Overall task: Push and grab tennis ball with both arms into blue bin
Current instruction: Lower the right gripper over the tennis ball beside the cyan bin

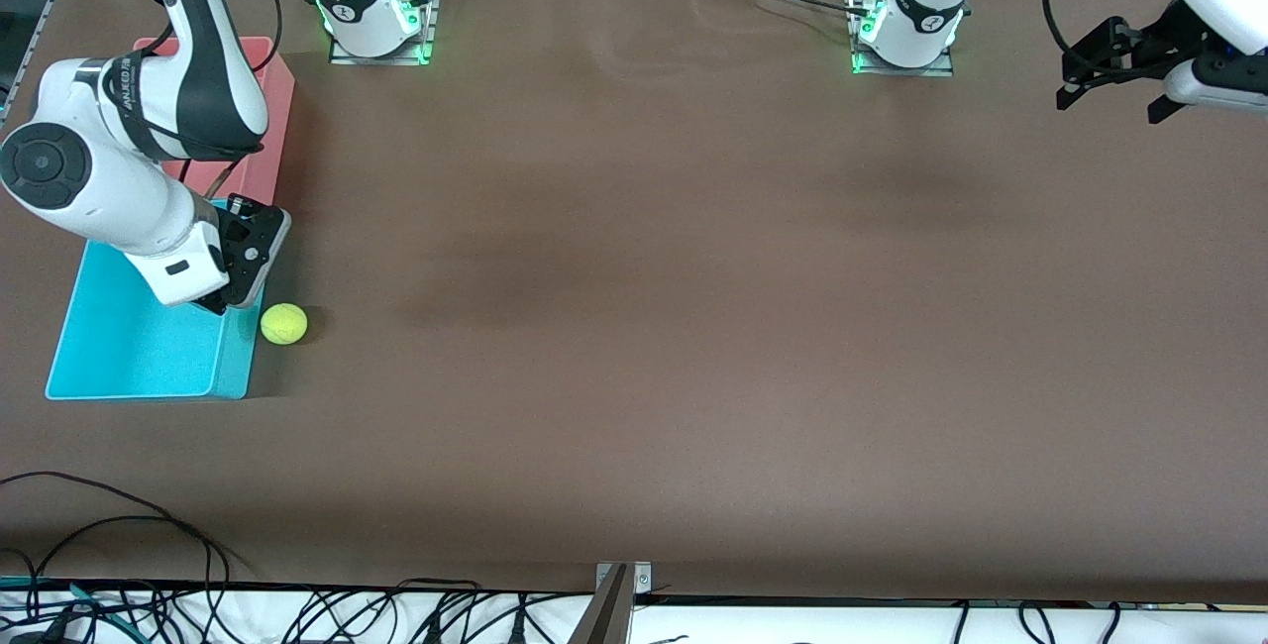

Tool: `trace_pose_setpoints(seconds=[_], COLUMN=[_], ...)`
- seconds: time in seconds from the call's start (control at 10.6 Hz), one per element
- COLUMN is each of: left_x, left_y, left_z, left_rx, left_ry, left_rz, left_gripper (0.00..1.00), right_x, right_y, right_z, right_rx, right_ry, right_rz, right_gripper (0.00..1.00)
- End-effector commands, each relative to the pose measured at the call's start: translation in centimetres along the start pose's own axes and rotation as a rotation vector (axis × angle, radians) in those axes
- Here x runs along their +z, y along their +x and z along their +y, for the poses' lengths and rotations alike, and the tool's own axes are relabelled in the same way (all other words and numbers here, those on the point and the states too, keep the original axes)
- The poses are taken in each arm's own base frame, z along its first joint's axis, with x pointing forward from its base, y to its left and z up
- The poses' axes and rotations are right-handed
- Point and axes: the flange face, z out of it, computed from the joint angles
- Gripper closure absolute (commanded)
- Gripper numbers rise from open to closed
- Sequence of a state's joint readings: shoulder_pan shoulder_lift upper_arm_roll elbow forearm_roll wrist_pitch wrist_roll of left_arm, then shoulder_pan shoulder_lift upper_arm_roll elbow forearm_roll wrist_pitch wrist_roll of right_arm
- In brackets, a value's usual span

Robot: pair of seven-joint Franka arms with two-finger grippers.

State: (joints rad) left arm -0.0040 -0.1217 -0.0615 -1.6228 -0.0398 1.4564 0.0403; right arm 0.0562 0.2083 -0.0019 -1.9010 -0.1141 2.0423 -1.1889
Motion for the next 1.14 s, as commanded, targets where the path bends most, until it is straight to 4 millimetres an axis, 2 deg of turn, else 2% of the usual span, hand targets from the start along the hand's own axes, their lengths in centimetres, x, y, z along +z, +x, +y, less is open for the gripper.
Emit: trace_pose_setpoints(seconds=[0.0, 0.28, 0.38, 0.66, 0.76, 1.04], left_x=[-0.2, -0.2, -0.2, -0.2, -0.2, 0.0], left_y=[1.8, 2.2, 2.2, 2.2, 2.2, 2.2], left_z=[1.0, -0.2, -0.4, -0.6, -0.7, -0.7], left_rx=[-0.037, -0.060, -0.064, -0.069, -0.070, -0.080], left_ry=[0.042, 0.028, 0.025, 0.025, 0.025, 0.026], left_rz=[-0.014, -0.012, -0.012, -0.014, -0.014, -0.018], left_gripper=[0.00, 0.00, 0.00, 0.00, 0.00, 0.00], right_x=[2.6, 7.2, 8.9, 12.3, 13.0, 14.8], right_y=[-1.9, -3.1, -2.9, -3.1, -3.0, -4.4], right_z=[-0.9, -1.6, -1.7, -0.3, -0.1, 1.2], right_rx=[-0.178, -0.205, -0.211, -0.234, -0.255, -0.300], right_ry=[-0.060, -0.118, -0.132, -0.178, -0.189, -0.207], right_rz=[0.005, 0.025, 0.031, 0.038, 0.039, 0.033], right_gripper=[0.00, 0.00, 0.00, 0.00, 0.00, 0.00])
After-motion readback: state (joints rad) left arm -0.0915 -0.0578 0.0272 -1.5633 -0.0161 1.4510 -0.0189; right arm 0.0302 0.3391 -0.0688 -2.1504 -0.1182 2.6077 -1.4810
